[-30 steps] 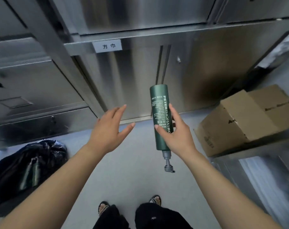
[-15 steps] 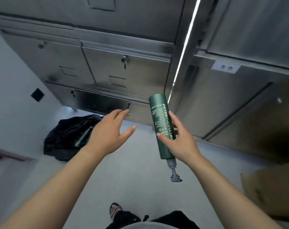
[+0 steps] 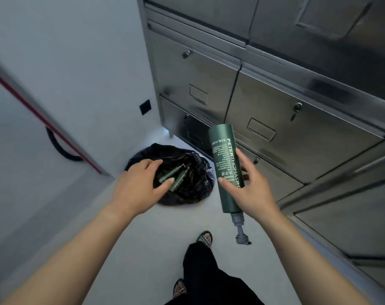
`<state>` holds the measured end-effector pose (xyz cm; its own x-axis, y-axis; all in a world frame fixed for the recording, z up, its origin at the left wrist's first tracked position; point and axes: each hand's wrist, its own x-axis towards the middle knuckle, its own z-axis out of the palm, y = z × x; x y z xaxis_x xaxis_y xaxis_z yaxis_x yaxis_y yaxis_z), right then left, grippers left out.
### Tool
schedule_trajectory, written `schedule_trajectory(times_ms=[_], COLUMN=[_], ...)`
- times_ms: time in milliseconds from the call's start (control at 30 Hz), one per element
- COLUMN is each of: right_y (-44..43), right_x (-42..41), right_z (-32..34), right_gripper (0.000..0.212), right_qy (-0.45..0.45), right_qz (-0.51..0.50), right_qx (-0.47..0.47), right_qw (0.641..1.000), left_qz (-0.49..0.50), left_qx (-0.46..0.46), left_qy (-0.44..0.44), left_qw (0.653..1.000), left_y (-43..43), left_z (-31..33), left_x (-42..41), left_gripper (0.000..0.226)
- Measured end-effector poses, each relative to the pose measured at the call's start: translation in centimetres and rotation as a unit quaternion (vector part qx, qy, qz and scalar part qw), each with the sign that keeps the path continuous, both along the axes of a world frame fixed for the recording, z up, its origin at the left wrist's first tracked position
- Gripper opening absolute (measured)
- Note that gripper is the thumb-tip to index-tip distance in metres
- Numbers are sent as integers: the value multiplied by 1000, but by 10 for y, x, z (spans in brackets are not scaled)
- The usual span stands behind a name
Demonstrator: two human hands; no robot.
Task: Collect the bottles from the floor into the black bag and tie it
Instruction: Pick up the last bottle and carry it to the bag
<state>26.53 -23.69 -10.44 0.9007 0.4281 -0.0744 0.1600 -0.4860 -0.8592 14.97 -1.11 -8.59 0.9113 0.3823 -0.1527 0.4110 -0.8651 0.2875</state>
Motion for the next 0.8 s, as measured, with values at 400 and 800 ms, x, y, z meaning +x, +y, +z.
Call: schedule_trajectory(times_ms=[400,800], right_y=[152,225], right_x=[132,177], right_z=[-36,-48], right_gripper=[83,83], right_qy=[23,11], right_qz=[53,-31], right_qx=[6,-47], right_qw=[998,998], left_qz=[52,-59], left_qx=[-1,-18], left_qy=[11,12], left_qw=[999,998], left_y=[122,228], left_z=[-4,-41], left_x=[106,195], left_gripper=[65,59])
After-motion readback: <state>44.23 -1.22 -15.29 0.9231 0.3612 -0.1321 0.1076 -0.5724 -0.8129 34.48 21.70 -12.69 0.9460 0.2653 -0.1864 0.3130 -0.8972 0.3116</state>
